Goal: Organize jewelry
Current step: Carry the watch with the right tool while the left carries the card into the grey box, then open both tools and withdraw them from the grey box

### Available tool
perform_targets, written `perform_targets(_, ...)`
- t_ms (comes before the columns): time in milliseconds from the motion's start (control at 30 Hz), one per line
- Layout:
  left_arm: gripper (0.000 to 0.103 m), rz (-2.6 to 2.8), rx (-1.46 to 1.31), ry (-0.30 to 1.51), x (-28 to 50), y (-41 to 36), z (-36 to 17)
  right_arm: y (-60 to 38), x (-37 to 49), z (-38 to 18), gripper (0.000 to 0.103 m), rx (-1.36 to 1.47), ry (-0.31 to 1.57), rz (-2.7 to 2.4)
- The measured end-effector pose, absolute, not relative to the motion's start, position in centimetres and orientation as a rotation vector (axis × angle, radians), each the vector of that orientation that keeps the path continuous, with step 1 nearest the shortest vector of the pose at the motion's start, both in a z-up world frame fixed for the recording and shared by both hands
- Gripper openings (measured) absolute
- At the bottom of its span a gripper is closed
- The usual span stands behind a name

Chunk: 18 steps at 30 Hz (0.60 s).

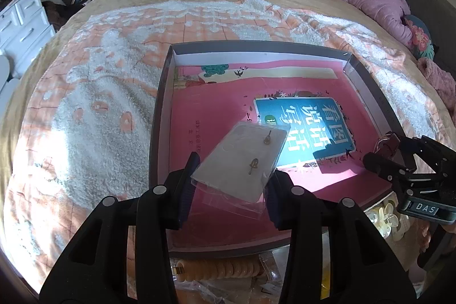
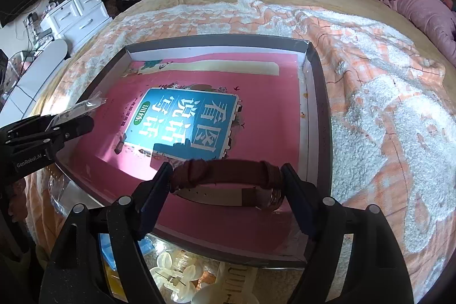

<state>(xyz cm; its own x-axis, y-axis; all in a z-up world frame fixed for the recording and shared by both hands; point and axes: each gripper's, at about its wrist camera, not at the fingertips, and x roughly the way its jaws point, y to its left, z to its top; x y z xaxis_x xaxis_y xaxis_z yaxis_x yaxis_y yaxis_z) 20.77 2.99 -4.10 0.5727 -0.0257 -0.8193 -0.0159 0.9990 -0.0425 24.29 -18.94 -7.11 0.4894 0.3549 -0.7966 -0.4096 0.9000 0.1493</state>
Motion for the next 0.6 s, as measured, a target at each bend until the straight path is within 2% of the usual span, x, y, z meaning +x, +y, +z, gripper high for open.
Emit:
perform_targets(67, 0.034, -0.006, -0.046, 0.964, 20.9, 3.0, -4.3, -19.1, 24.1, -6.7, 0.086, -0.059, 0.93, 0.458)
perform_targets(233, 0.038, -0.009, -0.046, 0.963, 20.9, 3.0, -4.3, -20.3, 23.4, -5.2, 0.091, -0.033, 0.877, 0.442)
perform_targets(300, 0.044, -0.008, -0.051, 0.961, 20.9, 3.1, -4.3, -21.0, 23.1, -4.5, 0.092, -0.01, 0.865, 0.435)
perform_targets(367, 0.057, -0.004, -0.056, 0.954, 20.8, 3.2, -4.0, -21.7, 22.6, -3.7, 0.093, 0.009, 0.846, 0.425)
perform_targets(500, 0.061, -0.008, -0.074, 0.932, 20.2, 3.5, -3.1, -23.0, 21.3, -1.9, 0.095, 0.036, 0.791, 0.405)
perform_targets(600, 0.072, -0.01, -0.092, 0.905, 19.4, 3.8, -1.8, -23.8, 20.2, -0.6, 0.096, 0.04, 0.752, 0.398)
